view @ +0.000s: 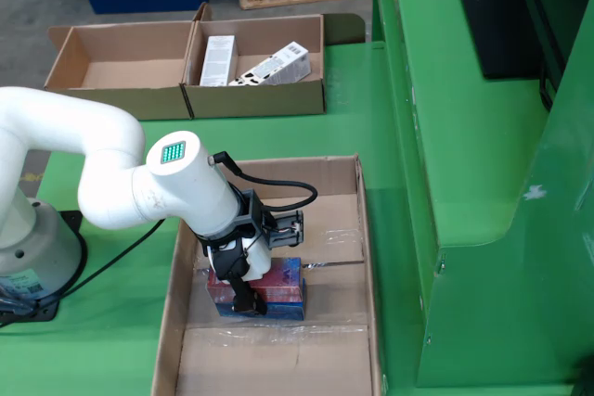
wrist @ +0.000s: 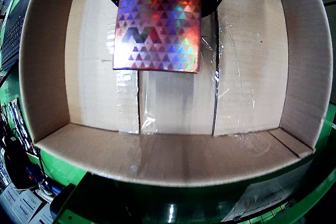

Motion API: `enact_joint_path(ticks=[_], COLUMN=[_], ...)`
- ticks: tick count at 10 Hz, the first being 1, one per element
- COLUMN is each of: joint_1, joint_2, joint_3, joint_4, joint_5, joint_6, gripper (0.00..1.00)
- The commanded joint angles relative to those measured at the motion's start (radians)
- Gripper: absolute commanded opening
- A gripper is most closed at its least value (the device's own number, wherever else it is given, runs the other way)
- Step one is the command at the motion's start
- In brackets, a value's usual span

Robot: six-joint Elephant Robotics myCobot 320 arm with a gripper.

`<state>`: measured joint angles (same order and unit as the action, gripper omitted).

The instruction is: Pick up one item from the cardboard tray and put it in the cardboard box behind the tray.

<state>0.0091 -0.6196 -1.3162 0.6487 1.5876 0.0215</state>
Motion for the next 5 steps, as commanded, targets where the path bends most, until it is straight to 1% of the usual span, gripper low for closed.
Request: enact_joint_path(ticks=[1,3,5], joint_1=[-0.011,-0.021,-0.019], joint_2=[0.030,0.037,0.043], joint_3=[0.228,0.366,0.375], joint_4=[-0.162,-0.290,-0.296], joint_5=[0.001,0.002,0.001], joint_6=[0.003,0.014,0.019], gripper=[0.00,0.00,0.00])
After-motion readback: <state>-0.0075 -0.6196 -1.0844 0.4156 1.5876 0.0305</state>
